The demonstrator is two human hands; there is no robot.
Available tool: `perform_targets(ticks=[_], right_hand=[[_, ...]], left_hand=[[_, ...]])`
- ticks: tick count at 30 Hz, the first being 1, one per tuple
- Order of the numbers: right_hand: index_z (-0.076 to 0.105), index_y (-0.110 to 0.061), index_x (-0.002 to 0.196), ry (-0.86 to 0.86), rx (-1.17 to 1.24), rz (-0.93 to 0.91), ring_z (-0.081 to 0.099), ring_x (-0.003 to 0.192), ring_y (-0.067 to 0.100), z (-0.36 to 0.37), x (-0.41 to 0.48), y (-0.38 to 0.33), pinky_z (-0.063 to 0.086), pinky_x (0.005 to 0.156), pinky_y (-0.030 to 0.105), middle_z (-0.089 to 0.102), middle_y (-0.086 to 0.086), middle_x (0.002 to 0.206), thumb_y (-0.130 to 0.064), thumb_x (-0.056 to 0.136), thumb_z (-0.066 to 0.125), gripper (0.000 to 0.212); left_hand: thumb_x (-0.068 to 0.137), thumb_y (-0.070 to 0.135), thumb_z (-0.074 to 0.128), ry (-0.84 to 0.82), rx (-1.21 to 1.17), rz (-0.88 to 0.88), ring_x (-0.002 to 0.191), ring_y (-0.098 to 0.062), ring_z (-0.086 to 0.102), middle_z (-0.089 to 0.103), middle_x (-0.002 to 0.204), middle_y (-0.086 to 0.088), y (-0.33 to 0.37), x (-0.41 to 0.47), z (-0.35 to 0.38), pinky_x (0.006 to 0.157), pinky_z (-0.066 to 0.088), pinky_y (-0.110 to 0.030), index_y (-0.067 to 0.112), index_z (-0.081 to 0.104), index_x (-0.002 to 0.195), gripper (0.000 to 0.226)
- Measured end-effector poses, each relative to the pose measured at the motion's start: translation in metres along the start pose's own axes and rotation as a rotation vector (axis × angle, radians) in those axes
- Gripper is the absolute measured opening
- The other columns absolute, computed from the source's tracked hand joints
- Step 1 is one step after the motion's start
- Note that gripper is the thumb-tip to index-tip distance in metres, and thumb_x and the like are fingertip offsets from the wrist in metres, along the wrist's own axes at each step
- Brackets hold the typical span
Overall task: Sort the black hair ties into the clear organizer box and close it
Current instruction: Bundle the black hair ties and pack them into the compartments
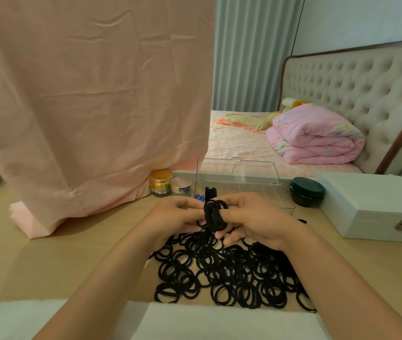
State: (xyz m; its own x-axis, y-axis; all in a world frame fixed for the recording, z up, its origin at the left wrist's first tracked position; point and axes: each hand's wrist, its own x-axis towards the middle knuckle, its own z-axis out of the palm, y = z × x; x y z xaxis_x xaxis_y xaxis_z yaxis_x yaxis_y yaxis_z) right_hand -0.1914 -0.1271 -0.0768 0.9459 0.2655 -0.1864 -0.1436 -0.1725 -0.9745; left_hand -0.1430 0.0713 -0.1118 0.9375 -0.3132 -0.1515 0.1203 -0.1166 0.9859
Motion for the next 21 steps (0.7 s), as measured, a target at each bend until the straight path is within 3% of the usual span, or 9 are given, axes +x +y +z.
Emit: perform_targets(ticks=[5, 8, 11, 14, 17, 21], right_hand=[[0.060, -0.016, 0.124, 0.185, -0.166, 0.023, 0.073, 0.068, 0.022, 0.008, 0.007, 0.005, 0.064, 0.060, 0.031, 0.076, 0.018, 0.095, -0.015, 0.091, 0.074, 0.036], [0.066, -0.016, 0.122, 0.206, -0.266, 0.026, 0.071, 0.065, 0.018, 0.010, 0.009, 0.009, 0.064, 0.062, 0.031, 0.077, 0.016, 0.093, -0.017, 0.094, 0.070, 0.028], [0.073, -0.020, 0.113, 0.262, -0.366, 0.024, 0.073, 0.070, 0.019, 0.008, 0.012, 0.013, 0.065, 0.069, 0.036, 0.077, 0.010, 0.093, -0.019, 0.094, 0.069, 0.019], [0.075, -0.033, 0.103, 0.250, -0.452, -0.001, 0.076, 0.079, 0.027, 0.008, 0.012, 0.013, 0.065, 0.072, 0.040, 0.077, 0.003, 0.093, -0.023, 0.093, 0.071, 0.015], [0.073, -0.037, 0.096, 0.239, -0.472, -0.033, 0.071, 0.067, 0.027, 0.010, 0.010, 0.009, 0.063, 0.067, 0.032, 0.073, -0.002, 0.095, -0.023, 0.091, 0.074, 0.015], [0.076, -0.027, 0.102, 0.219, -0.368, -0.052, 0.075, 0.074, 0.024, 0.004, 0.007, 0.006, 0.065, 0.072, 0.034, 0.073, -0.003, 0.099, -0.024, 0.090, 0.076, 0.013]], left_hand=[[0.084, 0.012, 0.076, -0.116, -0.099, -0.030, 0.103, -0.028, 0.072, 0.075, 0.109, -0.016, 0.001, 0.000, 0.004, 0.076, 0.060, -0.028, 0.010, 0.077, 0.106, 0.022], [0.092, 0.020, 0.068, -0.142, -0.087, -0.034, 0.095, -0.024, 0.072, 0.075, 0.107, -0.016, 0.004, -0.003, 0.006, 0.077, 0.060, -0.029, 0.010, 0.074, 0.112, 0.023], [0.087, 0.032, 0.073, -0.233, -0.080, -0.048, 0.103, -0.026, 0.072, 0.073, 0.114, -0.016, 0.006, -0.005, 0.006, 0.094, 0.057, -0.039, 0.012, 0.062, 0.127, 0.046], [0.071, 0.016, 0.088, -0.179, 0.014, -0.070, 0.103, -0.028, 0.073, 0.073, 0.115, -0.015, 0.007, -0.005, 0.007, 0.097, 0.056, -0.047, 0.021, 0.050, 0.132, 0.072], [0.079, 0.004, 0.080, -0.065, 0.251, -0.040, 0.090, -0.018, 0.076, 0.077, 0.100, -0.006, 0.010, -0.008, 0.013, 0.085, 0.061, -0.034, 0.022, 0.053, 0.123, 0.055], [0.085, 0.005, 0.076, -0.009, 0.174, 0.009, 0.089, -0.016, 0.076, 0.077, 0.098, -0.008, 0.013, -0.009, 0.015, 0.085, 0.062, -0.034, 0.012, 0.070, 0.107, 0.023]])
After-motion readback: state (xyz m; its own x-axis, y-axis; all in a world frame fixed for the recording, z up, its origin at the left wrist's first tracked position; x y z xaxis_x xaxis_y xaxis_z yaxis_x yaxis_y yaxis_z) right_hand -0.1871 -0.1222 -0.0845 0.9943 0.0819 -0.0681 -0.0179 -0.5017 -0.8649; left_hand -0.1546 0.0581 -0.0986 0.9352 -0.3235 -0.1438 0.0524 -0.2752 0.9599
